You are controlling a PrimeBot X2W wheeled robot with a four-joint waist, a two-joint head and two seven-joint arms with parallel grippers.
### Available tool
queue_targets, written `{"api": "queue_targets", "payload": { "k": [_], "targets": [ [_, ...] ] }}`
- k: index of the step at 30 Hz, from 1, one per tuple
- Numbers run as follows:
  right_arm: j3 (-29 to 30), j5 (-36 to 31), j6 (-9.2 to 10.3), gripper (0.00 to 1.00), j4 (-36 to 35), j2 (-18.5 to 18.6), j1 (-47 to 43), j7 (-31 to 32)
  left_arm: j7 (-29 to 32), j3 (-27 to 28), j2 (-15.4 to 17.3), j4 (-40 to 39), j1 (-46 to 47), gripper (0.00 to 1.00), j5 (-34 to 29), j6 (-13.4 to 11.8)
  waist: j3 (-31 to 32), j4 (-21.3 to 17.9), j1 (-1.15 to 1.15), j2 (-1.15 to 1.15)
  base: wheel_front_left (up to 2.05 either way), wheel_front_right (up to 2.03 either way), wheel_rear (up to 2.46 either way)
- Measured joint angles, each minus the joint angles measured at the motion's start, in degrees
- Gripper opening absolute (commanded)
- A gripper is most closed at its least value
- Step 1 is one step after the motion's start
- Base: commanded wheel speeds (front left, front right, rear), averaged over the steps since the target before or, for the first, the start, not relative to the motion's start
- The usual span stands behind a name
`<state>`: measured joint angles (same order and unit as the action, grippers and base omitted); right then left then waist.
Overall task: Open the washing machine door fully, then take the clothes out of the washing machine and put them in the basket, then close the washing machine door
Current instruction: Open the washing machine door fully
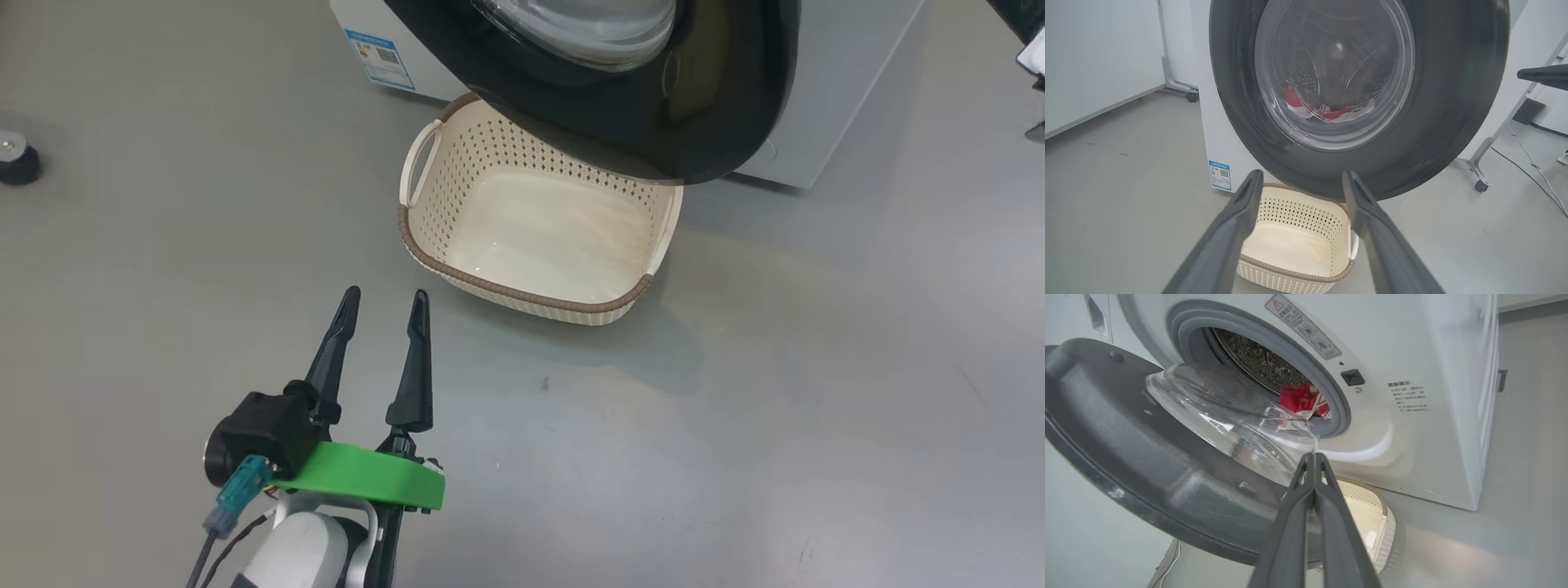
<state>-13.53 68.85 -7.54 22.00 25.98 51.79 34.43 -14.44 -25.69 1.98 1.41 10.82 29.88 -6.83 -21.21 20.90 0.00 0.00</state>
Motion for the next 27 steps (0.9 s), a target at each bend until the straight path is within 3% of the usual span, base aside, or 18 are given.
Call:
{"api": "queue_targets", "payload": {
  "k": [15,26,27],
  "targets": [
    [-7.4,-20.1,0.11,0.0,-9.1,2.5,-12.6,-25.2,0.0,5.2,0.0,1.8,-1.5,1.0,-2.5,0.0,5.5,-7.3,0.0,0.0,0.0,0.0,0.0],
    [-7.5,-24.7,0.11,0.0,-9.6,2.3,-24.3,-39.6,0.0,7.4,0.1,2.3,-1.8,1.0,-3.4,0.0,8.2,-12.9,0.0,0.0,0.0,0.0,0.0],
    [-7.1,-25.1,0.11,0.15,-9.6,2.2,-25.4,-41.0,0.0,7.4,0.1,2.4,-1.8,1.0,-3.4,0.0,8.5,-13.2,0.0,0.0,0.0,0.0,0.0]
  ]
}}
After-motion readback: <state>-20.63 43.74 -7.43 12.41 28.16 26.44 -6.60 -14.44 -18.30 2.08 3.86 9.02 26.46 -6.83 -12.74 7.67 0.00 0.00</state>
